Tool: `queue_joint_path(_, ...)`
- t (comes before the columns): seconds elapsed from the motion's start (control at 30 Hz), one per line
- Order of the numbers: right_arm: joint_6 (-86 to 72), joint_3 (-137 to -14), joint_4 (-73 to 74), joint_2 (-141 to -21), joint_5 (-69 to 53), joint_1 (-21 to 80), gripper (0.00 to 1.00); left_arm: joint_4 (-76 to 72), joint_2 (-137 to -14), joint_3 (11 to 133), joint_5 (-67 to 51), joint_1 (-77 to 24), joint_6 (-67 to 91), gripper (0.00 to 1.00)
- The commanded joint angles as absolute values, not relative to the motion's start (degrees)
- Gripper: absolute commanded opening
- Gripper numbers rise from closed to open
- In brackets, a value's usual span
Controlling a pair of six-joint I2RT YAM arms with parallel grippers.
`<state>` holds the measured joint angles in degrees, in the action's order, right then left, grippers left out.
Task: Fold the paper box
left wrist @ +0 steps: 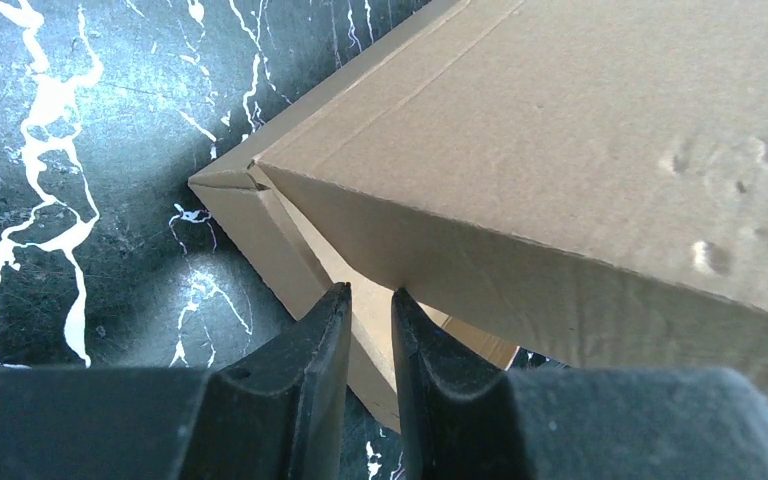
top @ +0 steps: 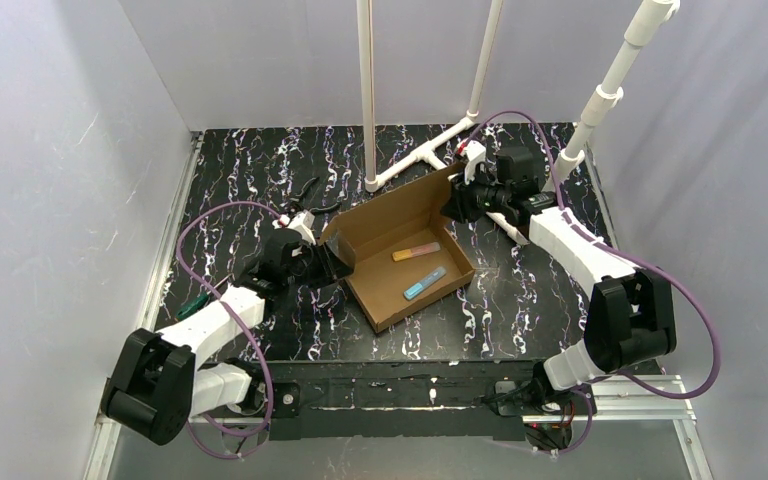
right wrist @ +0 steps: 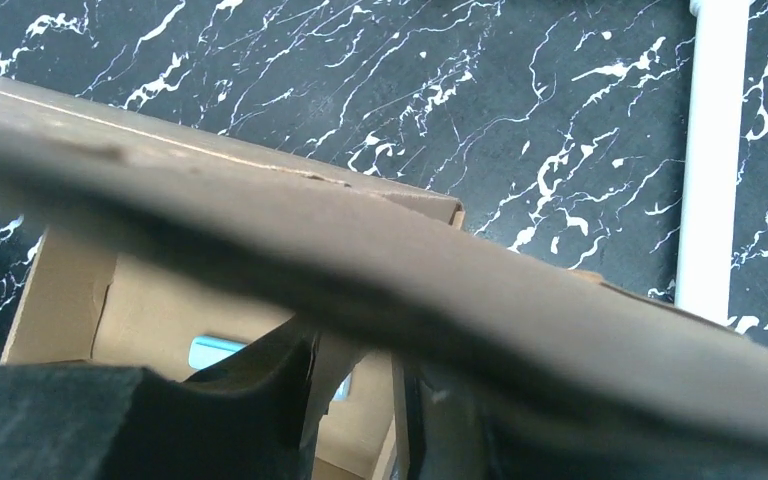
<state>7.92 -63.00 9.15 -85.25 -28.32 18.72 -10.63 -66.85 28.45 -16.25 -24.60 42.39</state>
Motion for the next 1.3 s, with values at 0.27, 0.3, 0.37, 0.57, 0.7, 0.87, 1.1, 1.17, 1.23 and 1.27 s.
queue_joint_path(0.27, 13.2, -53.5, 4.1, -80.9, -21.7, 19.3, 0.20, -11.2, -63.4, 27.9, -17.1, -24.6, 41.1, 0.20)
queue_joint_path(0.3, 13.4, -51.7, 3.1, -80.1, -21.4, 19.3, 0.18, -11.2, -63.1, 27.8, -17.4, -24.6, 41.0, 0.20)
queue_joint_path(0.37, 13.5, -48.8, 1.9, -78.6, -21.3, 19.2, 0.16, -11.2, -62.7, 27.5, -18.0, -24.6, 41.0, 0.20)
queue_joint_path(0.57, 14.3, -46.1, 1.2, -76.7, -20.1, 19.2, 0.17, -11.1, -61.4, 26.7, -19.7, -24.6, 42.0, 0.21)
queue_joint_path(0.7, 15.6, -46.0, 2.6, -76.4, -20.0, 19.2, 0.42, -9.1, -58.4, 26.0, -20.3, -24.6, 43.1, 0.22)
queue_joint_path(0.87, 19.6, -45.5, 6.6, -74.1, -20.4, 18.5, 0.63, 8.0, -51.7, 29.5, -12.8, -24.4, 43.5, 0.27)
queue_joint_path(1.1, 28.4, -44.9, 14.8, -69.2, -20.7, 17.9, 0.86, 17.0, -43.7, 30.8, -8.6, -24.1, 42.8, 0.29)
queue_joint_path(1.17, 31.6, -44.4, 18.2, -67.4, -20.2, 17.8, 0.89, 17.2, -43.2, 31.5, -8.7, -24.1, 42.1, 0.31)
queue_joint_path(1.23, 35.2, -44.1, 22.2, -65.8, -19.3, 17.3, 0.91, 16.7, -43.5, 33.2, -10.0, -24.0, 40.3, 0.34)
queue_joint_path(1.27, 37.1, -43.8, 24.1, -64.7, -18.9, 17.0, 0.91, 16.2, -44.0, 34.2, -10.9, -24.0, 39.5, 0.36)
